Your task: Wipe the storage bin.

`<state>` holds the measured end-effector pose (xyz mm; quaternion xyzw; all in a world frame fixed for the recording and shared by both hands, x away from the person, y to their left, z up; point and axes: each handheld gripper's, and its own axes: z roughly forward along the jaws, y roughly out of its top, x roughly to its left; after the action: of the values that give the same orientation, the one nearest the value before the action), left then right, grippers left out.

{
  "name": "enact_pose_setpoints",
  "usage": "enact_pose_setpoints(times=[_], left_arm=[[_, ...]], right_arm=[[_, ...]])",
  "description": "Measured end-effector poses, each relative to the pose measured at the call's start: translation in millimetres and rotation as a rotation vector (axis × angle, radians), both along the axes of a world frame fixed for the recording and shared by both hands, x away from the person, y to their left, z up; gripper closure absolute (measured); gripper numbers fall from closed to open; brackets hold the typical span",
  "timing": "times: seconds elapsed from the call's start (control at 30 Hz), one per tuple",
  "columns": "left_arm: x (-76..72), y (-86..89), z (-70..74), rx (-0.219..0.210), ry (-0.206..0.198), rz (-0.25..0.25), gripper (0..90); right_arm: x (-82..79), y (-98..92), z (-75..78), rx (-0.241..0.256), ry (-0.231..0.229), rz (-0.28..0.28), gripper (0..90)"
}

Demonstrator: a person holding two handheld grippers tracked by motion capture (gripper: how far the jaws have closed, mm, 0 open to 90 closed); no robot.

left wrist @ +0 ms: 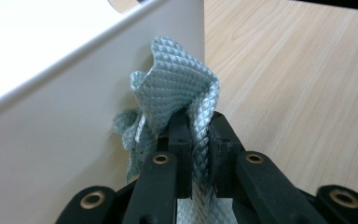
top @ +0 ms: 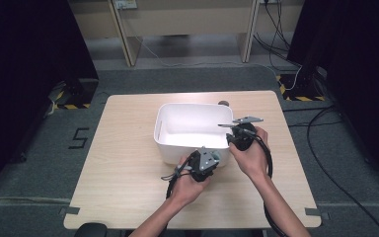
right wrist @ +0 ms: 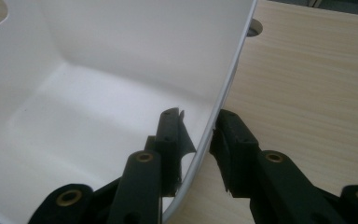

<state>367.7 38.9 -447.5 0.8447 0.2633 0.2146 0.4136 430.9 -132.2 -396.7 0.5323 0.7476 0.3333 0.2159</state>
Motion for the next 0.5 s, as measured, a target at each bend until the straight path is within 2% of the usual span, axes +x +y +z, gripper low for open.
enact_pose_setpoints(times=[0.5], left_arm=[[-2.7, -3.6, 17.2, -0.027, -0.028, -0.010, 82.0]], right_arm=[[0.3, 0.0, -0.1, 0.000, -0.002, 0.001, 72.2]])
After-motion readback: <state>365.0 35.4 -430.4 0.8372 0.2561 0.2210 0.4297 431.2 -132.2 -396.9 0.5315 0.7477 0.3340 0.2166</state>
